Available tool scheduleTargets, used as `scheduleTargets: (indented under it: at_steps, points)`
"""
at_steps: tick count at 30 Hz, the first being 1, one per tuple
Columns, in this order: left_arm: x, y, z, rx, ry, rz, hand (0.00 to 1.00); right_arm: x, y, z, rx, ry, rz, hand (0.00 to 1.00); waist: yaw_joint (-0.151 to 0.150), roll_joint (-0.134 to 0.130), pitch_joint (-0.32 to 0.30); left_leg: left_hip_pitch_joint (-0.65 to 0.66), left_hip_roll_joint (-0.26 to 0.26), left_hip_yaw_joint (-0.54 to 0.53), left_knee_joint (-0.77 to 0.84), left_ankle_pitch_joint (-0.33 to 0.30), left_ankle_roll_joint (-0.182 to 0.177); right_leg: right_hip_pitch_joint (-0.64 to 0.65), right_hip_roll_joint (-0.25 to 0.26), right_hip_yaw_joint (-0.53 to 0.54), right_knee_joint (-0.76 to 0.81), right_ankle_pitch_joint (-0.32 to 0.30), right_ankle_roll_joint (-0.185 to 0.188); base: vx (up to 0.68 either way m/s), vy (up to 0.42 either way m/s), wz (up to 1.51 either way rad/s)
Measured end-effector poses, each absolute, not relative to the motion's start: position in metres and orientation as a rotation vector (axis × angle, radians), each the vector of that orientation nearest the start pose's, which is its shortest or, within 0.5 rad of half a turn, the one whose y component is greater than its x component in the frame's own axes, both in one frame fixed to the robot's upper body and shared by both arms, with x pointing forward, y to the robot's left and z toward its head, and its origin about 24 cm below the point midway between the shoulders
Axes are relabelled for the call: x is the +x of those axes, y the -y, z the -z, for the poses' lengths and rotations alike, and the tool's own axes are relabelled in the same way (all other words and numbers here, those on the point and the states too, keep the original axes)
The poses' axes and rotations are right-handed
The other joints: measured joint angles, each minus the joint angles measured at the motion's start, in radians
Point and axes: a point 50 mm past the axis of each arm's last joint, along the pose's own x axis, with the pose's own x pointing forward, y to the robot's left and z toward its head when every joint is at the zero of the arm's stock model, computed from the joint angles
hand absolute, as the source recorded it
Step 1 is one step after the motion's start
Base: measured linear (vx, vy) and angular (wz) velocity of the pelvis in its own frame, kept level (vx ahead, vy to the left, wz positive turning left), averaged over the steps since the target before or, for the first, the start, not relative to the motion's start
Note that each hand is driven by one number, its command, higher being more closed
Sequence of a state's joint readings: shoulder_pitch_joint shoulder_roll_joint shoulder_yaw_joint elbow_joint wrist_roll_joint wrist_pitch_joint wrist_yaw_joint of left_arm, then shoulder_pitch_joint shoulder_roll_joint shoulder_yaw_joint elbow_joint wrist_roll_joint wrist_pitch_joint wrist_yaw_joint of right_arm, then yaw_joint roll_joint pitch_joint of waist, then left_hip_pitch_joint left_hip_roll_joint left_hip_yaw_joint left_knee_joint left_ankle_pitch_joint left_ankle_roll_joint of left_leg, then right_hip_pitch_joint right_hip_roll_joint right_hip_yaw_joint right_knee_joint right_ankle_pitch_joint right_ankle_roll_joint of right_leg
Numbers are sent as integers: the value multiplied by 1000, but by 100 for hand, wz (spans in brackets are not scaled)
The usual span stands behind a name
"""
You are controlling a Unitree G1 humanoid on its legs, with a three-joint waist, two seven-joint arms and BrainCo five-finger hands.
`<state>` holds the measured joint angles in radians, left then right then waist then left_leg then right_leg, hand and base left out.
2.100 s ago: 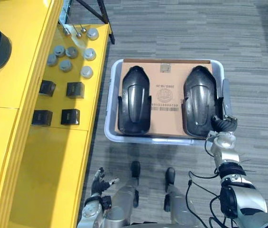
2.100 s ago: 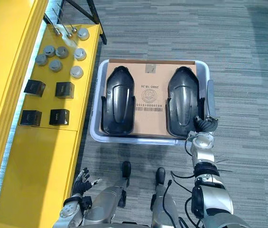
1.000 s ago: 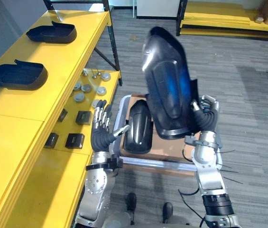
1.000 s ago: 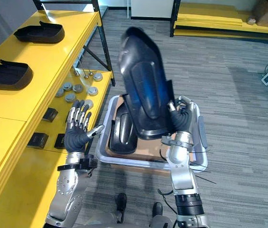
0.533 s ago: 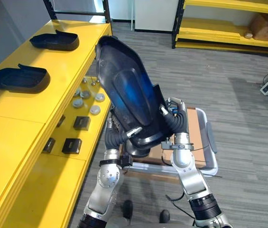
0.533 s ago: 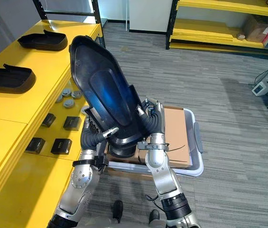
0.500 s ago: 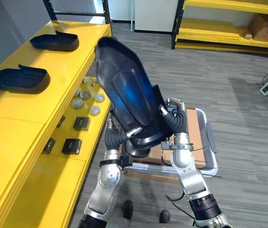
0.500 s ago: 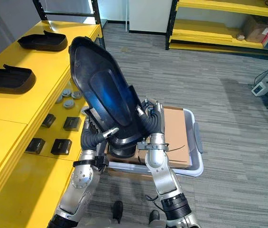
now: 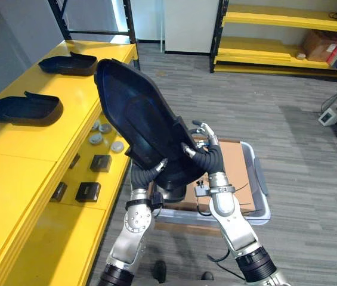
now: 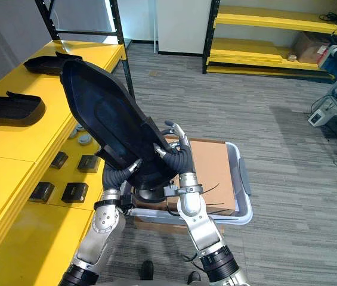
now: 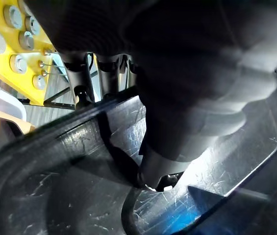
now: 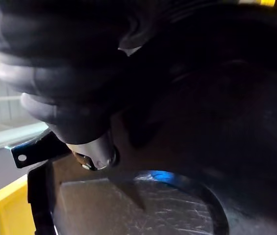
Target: Walk over and take plastic housings, then place them on the shelf
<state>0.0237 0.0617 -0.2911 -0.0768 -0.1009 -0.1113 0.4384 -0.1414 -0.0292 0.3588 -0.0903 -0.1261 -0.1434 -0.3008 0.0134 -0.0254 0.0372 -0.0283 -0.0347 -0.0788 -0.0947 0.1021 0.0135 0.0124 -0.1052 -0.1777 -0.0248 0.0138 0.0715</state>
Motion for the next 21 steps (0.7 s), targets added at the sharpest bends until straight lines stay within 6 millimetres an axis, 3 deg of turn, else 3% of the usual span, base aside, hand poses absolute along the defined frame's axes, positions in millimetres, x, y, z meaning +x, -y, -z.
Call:
scheduleTargets:
  at_steps: [5,10,14,16,19,21]
  points:
    - [241,-124,-58,-84,123,-200,100,258,78,-116,7,433,-113,0,0,-4,-9,2,0,0,0,0,0,1,0,0,3,-1,-1,0,0,0]
    - [233,-139,-49,-5,89,-243,100,250,108,-156,179,626,-59,0,0,-5,-10,2,0,1,-1,-3,-5,1,0,1,3,-2,-3,0,0,0]
    - [227,-145,-42,74,71,-260,100,248,131,-169,260,703,14,0,0,-6,-11,2,1,3,-2,-4,-5,0,0,2,2,-3,-3,0,0,0]
    - [224,-148,-41,99,67,-271,100,248,145,-169,261,712,77,0,0,-6,-11,2,1,5,-2,-4,-5,0,-1,3,2,-2,-3,0,0,0]
    - [216,-150,-39,111,57,-282,100,247,182,-167,276,721,242,0,-1,-6,-11,2,1,12,-2,-4,-5,-1,-1,7,1,-2,-3,0,0,0]
    - [213,-154,-39,109,54,-304,100,240,220,-149,298,679,429,0,-1,-6,-11,1,1,12,-2,-4,-5,0,-1,7,-1,-2,-2,0,0,0]
